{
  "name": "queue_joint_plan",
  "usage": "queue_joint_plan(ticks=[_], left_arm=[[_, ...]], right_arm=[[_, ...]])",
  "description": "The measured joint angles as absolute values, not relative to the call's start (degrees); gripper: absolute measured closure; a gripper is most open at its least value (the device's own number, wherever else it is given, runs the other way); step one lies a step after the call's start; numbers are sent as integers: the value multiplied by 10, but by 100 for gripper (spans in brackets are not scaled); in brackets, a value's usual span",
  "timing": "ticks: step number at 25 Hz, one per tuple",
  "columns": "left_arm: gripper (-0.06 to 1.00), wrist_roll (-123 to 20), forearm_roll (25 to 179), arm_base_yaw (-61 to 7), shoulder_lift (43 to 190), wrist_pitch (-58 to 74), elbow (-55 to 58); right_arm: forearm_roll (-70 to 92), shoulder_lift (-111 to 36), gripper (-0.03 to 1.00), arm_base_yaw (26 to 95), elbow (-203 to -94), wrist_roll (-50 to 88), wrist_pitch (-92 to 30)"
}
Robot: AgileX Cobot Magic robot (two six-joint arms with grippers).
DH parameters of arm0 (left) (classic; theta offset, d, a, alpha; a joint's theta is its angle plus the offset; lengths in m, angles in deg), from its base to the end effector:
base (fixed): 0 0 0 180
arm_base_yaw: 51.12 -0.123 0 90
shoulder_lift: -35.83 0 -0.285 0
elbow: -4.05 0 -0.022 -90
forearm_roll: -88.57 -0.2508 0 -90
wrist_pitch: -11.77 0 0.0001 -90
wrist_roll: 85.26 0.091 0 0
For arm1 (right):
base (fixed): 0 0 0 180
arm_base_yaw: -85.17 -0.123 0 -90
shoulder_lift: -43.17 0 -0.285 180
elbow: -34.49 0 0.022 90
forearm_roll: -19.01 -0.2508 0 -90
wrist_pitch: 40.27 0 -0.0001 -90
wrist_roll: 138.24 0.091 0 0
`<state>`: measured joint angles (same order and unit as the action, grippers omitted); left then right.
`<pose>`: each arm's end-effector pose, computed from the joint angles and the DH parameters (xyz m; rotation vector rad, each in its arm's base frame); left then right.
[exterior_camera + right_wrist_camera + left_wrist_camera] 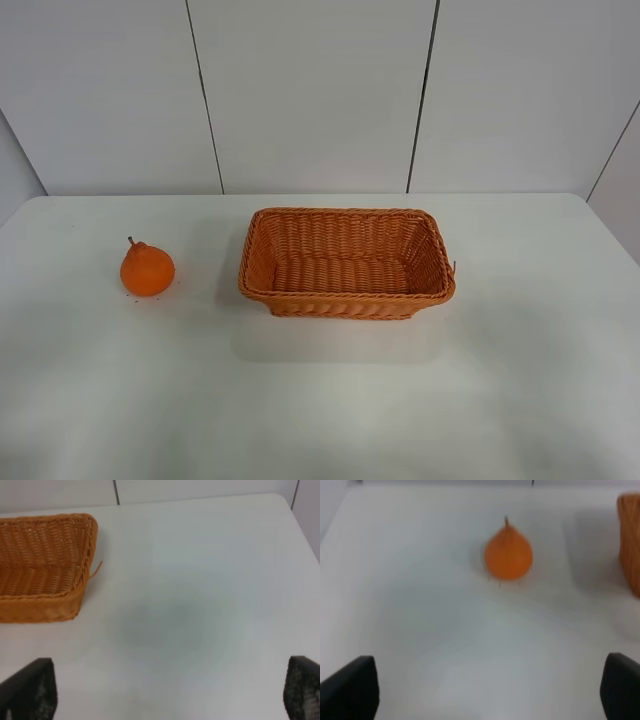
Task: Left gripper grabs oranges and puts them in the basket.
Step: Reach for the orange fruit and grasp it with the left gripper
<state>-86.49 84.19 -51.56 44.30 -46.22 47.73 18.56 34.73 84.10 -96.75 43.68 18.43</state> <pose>-0.0121 0.0058 0.3050 -0.0326 1.9208 0.0802 -0.0012 0.0006 0.2793 0.0149 2.0230 0.0424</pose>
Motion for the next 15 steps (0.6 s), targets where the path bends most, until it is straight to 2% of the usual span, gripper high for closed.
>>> queue_joint_plan(ticks=[4,11,15], left_arm=[[-4,-864,842,-516,531,-449,437],[-4,-860,842,-516,717,-321,367],[-4,-860,844,-516,839,-303,321]], right_arm=[[186,347,27,841,-967,437,184],[186,347,27,841,-967,437,184],[186,347,27,841,-967,437,184]])
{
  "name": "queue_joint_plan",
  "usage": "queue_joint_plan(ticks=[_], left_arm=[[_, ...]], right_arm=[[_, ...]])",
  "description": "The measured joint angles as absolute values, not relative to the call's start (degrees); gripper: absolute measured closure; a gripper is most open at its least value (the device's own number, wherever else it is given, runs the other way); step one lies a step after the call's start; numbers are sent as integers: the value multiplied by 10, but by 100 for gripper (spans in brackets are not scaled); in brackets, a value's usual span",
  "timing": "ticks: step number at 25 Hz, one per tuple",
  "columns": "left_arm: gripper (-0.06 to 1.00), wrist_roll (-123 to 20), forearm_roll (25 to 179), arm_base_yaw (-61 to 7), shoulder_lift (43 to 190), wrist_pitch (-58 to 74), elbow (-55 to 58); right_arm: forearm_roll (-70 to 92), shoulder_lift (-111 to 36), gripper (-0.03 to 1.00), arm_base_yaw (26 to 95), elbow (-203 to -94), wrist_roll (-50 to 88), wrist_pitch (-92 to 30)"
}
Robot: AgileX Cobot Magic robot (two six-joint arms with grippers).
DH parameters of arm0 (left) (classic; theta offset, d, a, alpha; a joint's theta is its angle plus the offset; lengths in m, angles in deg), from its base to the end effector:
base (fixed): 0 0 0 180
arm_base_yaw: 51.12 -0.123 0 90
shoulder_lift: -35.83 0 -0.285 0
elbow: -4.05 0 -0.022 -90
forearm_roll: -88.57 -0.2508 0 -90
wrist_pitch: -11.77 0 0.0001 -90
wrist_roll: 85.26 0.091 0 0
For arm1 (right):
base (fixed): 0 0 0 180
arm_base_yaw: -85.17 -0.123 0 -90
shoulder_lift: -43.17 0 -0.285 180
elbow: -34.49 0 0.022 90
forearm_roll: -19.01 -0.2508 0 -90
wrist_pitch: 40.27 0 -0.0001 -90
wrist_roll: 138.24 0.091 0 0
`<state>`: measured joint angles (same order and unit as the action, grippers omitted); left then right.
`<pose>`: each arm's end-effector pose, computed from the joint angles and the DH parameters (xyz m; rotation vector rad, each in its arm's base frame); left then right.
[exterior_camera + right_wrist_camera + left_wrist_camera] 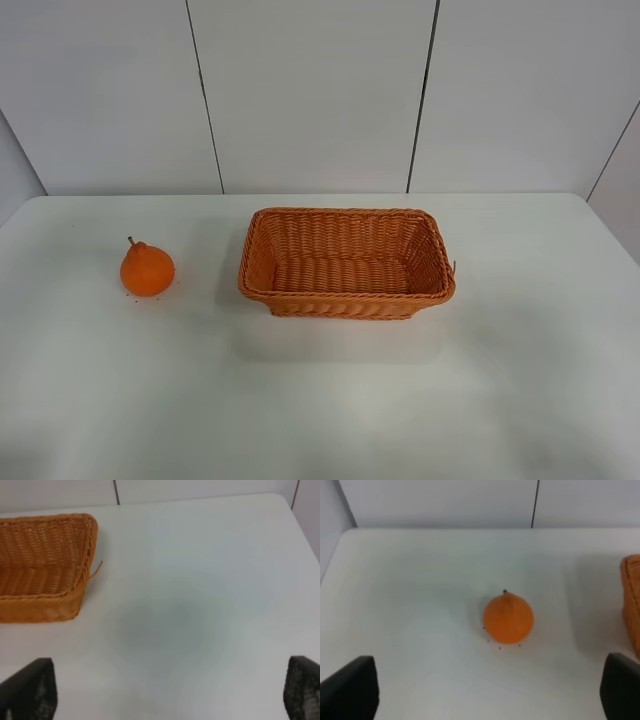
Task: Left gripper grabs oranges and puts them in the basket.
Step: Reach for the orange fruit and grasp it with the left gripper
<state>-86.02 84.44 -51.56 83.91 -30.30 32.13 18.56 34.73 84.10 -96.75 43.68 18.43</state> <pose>0.1279 0.0054 0.3734 0.0038 2.0625 0.0794 -0.0012 0.0006 0.2793 0.0149 2.0230 0.0424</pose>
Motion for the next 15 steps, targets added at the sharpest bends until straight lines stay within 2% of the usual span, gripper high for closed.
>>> queue_joint_plan(ticks=[15], left_arm=[[-4,-817,877,-516,1301,-217,197]], right_arm=[[186,347,27,841,-967,437,184]])
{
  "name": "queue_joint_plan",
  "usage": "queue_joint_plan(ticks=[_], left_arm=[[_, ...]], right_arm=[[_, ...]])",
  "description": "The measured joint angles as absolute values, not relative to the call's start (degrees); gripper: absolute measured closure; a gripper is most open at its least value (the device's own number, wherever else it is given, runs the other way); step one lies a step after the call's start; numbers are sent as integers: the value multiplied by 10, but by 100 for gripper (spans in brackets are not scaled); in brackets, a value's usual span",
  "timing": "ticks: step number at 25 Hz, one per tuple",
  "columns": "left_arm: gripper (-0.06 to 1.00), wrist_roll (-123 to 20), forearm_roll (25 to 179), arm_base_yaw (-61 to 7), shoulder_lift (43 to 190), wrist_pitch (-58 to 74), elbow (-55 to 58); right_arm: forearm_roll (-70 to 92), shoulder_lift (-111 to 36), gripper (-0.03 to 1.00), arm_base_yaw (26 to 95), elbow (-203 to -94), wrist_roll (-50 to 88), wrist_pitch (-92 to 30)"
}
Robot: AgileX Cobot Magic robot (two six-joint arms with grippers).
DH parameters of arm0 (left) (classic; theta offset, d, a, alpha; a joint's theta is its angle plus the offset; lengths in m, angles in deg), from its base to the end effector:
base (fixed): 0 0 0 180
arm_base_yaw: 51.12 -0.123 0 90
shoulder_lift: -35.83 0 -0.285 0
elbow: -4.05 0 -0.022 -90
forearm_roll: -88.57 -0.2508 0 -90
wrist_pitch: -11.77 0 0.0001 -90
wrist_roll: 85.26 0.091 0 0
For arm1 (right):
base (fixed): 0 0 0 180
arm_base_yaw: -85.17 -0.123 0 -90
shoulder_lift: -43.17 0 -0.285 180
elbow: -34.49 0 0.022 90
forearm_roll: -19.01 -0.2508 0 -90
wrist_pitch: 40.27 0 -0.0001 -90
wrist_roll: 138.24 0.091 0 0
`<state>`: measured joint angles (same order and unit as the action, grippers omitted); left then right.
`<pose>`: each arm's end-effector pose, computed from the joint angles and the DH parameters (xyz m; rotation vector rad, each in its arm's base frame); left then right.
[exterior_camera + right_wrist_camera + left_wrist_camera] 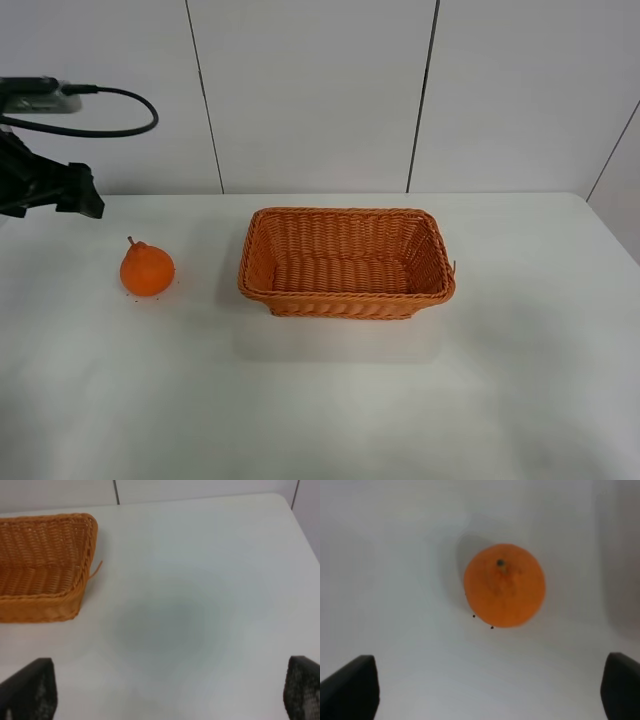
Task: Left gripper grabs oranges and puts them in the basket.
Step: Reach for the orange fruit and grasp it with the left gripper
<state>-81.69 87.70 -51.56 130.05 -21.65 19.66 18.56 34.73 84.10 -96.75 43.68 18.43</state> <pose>0.3187 0.0032 0.2699 0.0807 2.4993 0.0448 -0.0012 0.0006 0.2793 0.0149 2.0230 0.0424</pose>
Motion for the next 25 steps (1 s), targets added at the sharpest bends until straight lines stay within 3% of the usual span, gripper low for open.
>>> queue_joint_plan(ticks=[10,25], left_arm=[[-5,-787,874,-516,1500,-196,104],[-5,-762,875,-497,1617,-162,68]], right_arm=[[186,347,27,841,-967,437,184],[186,347,27,841,-967,437,184]])
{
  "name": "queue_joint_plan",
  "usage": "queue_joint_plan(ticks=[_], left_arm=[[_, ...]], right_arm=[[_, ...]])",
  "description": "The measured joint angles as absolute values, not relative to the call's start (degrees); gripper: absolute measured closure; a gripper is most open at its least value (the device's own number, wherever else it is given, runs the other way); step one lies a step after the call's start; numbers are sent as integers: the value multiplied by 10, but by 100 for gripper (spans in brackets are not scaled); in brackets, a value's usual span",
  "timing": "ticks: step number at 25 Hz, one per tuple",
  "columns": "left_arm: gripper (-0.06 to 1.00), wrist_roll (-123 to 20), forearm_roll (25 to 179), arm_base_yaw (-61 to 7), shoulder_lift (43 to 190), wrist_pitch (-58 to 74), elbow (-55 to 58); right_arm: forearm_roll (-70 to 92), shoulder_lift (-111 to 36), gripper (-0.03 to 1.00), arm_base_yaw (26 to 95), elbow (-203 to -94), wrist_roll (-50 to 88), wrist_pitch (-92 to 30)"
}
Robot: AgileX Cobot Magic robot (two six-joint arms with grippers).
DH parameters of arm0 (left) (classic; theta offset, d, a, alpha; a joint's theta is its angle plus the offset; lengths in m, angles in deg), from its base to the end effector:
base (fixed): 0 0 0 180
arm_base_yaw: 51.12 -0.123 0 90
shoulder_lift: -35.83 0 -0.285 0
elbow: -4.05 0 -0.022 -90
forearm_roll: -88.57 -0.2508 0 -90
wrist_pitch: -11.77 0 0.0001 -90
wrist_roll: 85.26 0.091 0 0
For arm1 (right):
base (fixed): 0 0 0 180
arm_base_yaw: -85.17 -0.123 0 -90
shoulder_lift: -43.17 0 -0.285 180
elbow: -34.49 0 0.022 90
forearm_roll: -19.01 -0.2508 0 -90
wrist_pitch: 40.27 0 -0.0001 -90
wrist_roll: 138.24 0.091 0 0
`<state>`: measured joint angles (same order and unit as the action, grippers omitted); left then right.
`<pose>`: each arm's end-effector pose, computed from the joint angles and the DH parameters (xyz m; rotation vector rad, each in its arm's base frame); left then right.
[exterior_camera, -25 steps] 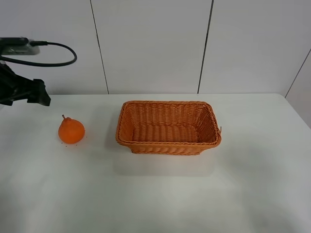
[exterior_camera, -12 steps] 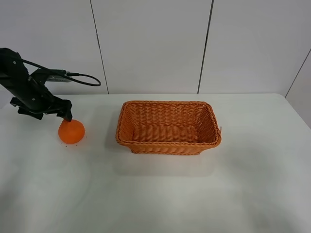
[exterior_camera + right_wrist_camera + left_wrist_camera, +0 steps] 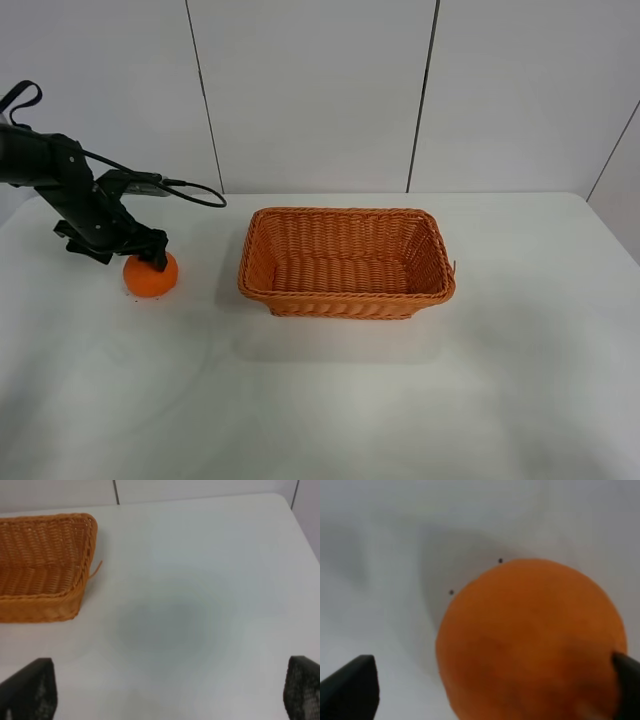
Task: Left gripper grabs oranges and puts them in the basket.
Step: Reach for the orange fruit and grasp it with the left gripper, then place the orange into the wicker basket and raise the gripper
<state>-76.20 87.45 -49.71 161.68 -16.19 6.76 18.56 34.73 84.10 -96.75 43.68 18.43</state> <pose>0.4128 -0.0093 0.1314 0.2703 2.7196 0.0553 -0.0012 0.0006 0.2793 0.0149 2.0230 0.0424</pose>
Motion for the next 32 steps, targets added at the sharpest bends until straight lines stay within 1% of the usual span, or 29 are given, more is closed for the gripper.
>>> queue_joint_plan(ticks=[5,7,9,10,12,14,15,24,32], left_arm=[[-4,-762,876,-484,1637,-155,66],[1,-760,877,-482,1638,-154,66],[12,-759,878,-481,1638,-154,66],[22,-759,878,-481,1638,-154,66],[45,-758,874,-481,1638,-155,65],[66,-757,870,-481,1638,-157,64],[72,-756,867,-481,1638,-158,64],[73,-749,863,-481,1618,-179,64],[73,-750,894,-482,1515,-231,66]], right_arm=[[186,347,27,841,-967,437,184],[186,347,27,841,-967,437,184],[186,347,27,841,-967,437,184],[186,347,27,841,-967,437,184],[186,347,27,841,-967,437,184],[186,347,27,841,-967,437,184],[186,347,27,841,-967,437,184],[186,347,27,841,-967,437,184],[186,347,27,841,-967,437,184]])
